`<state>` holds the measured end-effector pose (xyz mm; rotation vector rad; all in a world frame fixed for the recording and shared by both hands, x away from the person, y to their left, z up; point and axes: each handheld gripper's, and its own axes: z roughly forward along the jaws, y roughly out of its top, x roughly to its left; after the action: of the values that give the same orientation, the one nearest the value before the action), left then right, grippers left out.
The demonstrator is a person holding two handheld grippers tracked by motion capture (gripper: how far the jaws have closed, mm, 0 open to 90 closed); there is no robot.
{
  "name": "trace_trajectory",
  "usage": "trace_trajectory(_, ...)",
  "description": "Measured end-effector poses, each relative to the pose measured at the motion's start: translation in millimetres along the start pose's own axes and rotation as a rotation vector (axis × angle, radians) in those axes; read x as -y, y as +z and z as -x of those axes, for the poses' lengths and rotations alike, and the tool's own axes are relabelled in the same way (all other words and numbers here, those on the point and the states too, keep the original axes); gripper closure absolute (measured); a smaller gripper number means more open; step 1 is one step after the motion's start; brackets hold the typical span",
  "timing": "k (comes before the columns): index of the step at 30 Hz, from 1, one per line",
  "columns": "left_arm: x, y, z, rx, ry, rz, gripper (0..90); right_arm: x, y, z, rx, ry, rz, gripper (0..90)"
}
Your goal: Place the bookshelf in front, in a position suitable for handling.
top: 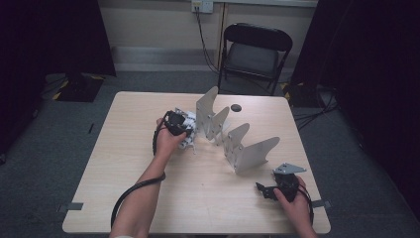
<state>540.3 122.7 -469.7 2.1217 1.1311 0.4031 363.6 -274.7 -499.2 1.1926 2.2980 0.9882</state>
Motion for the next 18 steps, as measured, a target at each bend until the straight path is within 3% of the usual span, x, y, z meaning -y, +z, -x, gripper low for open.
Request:
trace_trajectory(3,4.8,-1.5,-2.6,-0.010,-0.041,0.014,58.7,0.1,-0.1,-0.1,0.001,0.000,0.000,10.7)
trace_trajectory(9,10.1,-21.3,-8.5,-0.072,-0.045,0.032,44.1,0.0,0.0,0.0,0.000,0.000,0.000,10.6)
trace_trajectory(13,16.9,-32.0,-10.7,-0.083,-0.063,0.037,45.4,0.0,0.0,-0.1,0.000,0.001,0.000,10.6)
trace_trajectory(14,19.2,-33.5,-9.3,-0.065,-0.070,0.023,45.4,0.0,0.0,-0.1,0.000,0.001,0.000,10.6)
trace_trajectory(15,23.2,-33.6,-4.0,-0.049,-0.080,0.030,50.9,0.1,-0.1,-0.1,0.000,-0.001,0.000,10.6)
trace_trajectory(18,25.2,-32.4,-0.3,-0.051,-0.093,0.044,49.1,0.1,0.0,-0.2,0.000,0.000,0.001,10.6)
